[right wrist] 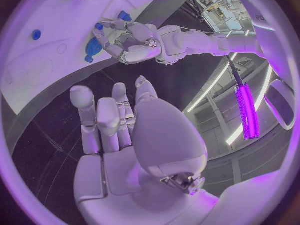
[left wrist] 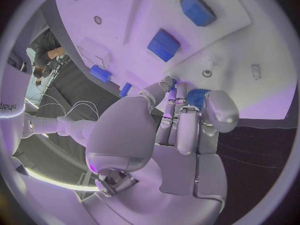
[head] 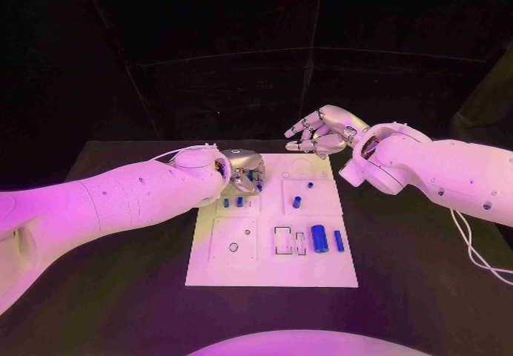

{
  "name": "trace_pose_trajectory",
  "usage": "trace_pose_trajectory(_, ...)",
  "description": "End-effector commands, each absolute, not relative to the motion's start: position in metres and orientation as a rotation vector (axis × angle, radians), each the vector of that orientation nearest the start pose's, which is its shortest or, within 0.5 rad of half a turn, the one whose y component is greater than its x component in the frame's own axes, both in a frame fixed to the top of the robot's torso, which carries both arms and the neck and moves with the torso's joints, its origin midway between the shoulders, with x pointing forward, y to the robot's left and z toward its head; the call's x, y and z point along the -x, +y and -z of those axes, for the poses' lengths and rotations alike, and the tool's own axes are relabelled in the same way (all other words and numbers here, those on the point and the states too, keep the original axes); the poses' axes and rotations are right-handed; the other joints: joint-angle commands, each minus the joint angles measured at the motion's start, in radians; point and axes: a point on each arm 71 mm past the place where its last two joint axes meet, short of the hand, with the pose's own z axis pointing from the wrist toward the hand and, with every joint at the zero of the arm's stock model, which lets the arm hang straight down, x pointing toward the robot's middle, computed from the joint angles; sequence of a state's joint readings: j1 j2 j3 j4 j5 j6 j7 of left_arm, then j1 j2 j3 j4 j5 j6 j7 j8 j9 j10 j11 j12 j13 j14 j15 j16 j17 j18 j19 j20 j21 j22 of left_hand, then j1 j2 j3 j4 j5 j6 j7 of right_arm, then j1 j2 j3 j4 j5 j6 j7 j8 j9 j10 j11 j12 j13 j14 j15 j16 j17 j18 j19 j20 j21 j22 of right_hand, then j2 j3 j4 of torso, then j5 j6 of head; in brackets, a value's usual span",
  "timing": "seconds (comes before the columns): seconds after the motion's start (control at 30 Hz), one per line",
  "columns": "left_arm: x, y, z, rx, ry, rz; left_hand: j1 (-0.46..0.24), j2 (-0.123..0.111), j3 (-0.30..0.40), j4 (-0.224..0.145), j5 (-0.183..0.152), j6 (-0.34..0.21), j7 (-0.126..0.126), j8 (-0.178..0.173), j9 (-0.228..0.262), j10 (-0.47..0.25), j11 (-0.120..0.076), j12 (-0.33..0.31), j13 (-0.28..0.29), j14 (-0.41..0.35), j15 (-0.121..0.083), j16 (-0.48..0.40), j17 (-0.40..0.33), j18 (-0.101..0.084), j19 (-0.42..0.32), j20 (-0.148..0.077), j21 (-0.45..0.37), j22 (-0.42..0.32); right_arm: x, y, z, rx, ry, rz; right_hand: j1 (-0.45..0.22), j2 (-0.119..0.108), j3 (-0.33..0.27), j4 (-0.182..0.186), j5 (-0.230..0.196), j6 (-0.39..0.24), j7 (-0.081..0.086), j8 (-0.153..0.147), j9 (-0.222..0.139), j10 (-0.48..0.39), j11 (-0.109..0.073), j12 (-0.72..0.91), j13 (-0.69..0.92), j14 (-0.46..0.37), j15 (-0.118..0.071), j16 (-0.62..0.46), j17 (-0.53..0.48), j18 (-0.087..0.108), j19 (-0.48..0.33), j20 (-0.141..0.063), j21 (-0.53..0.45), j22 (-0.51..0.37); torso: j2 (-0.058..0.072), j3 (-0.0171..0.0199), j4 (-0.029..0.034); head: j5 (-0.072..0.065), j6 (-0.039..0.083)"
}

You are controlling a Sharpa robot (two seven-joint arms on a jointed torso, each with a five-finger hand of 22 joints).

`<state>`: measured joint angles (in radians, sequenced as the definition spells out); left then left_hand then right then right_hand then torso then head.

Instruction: Assemble the parts on the task board

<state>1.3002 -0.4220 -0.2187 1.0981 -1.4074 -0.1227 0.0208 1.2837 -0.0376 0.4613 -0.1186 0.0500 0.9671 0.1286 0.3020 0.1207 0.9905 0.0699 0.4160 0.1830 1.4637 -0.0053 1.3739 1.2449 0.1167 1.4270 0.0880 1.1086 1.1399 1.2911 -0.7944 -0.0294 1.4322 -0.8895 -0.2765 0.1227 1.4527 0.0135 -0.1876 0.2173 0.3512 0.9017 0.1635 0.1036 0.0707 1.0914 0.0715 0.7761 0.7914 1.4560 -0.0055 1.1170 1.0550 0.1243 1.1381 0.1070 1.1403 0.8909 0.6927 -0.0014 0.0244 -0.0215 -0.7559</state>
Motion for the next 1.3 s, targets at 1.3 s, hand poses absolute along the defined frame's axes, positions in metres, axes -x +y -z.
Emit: trace_pose_trajectory(1.3,-0.538,0.163,0.199,-0.247,1.898,0.67,-0.025,-0.02,0.007,0.006,-0.003,0.018,0.008,-0.027,-0.011,0.024,0.006,-0.034,-0.027,0.021,-0.003,0.007,-0.005,-0.022,0.01,0.0,0.031,0.03,-0.518,-0.2,0.138,-0.226,1.624,-1.057,0.0,0.01,-0.004,0.0,0.004,-0.007,-0.001,0.004,0.0,-0.005,0.002,0.001,0.001,-0.006,0.002,-0.004,0.002,0.016,-0.004,0.0,-0.007,0.0,0.0,-0.0011,0.0008,0.004,0.015)
